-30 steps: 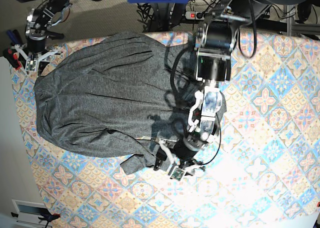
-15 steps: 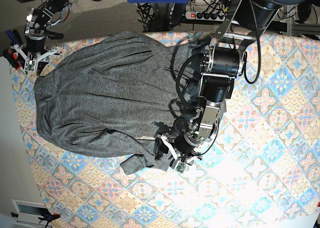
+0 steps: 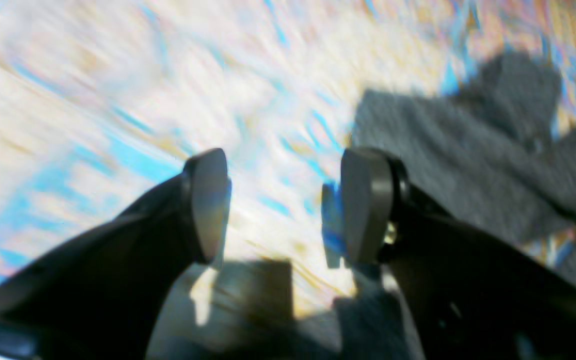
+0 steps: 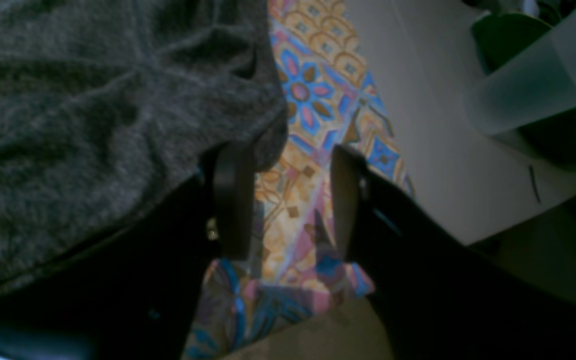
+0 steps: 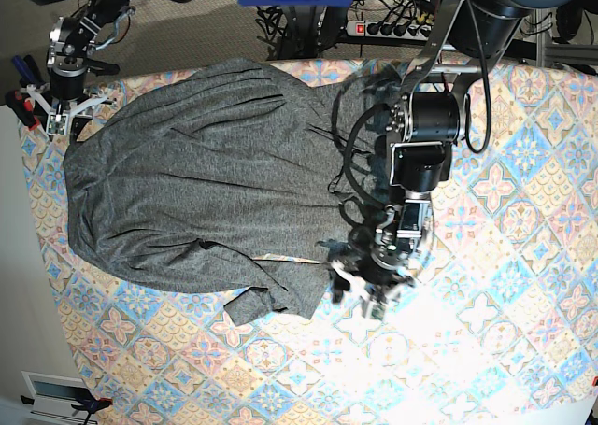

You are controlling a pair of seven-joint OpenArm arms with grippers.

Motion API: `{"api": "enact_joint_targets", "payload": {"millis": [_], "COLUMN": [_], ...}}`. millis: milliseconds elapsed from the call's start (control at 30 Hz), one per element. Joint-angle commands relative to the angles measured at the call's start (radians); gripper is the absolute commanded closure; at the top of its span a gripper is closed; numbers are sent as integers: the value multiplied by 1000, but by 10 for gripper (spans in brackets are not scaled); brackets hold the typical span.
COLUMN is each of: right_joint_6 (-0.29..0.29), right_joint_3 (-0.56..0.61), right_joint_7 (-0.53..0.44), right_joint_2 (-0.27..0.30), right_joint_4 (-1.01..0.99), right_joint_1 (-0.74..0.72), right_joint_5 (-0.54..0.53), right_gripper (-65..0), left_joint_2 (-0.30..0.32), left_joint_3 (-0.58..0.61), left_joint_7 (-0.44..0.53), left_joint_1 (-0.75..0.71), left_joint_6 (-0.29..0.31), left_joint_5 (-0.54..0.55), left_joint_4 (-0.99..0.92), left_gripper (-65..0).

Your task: Layout the t-shirt on the table in an organized manner, then fold the t-shirt properly

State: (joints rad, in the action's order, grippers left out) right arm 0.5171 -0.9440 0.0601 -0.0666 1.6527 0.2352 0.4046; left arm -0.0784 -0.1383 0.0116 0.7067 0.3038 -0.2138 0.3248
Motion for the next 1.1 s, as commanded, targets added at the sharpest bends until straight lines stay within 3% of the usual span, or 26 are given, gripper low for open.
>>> {"api": "enact_joint_targets", "payload": {"millis": [0, 167, 400, 733, 1067], "right_joint_6": [-8, -8, -8, -8, -8], "right_joint_3": [-2, 13, 26, 26, 26], "right_joint_7": [-24, -24, -24, -24, -24], "right_joint_2": [12, 12, 12, 12, 12], "right_joint_4": [16, 16, 17, 22, 24], "right_joint_1": [-3, -3, -1, -1, 3], "right_joint_5": [-14, -14, -14, -14, -14], "right_gripper": [-235, -235, -235, -235, -235], "left_joint_2": [-4, -8, -30, -56, -14], "left_joint_3": [1, 7, 177, 179, 177], "left_joint_7": [34, 126, 136, 138, 138], "left_joint_1": [49, 58, 58, 61, 52], "left_joint_6": [4, 5, 5, 4, -5], "left_joint_5": [4, 4, 17, 17, 18], "left_joint_4": [-11, -100, -112, -108, -112], "left_gripper": [-354, -354, -353, -353, -353]}}
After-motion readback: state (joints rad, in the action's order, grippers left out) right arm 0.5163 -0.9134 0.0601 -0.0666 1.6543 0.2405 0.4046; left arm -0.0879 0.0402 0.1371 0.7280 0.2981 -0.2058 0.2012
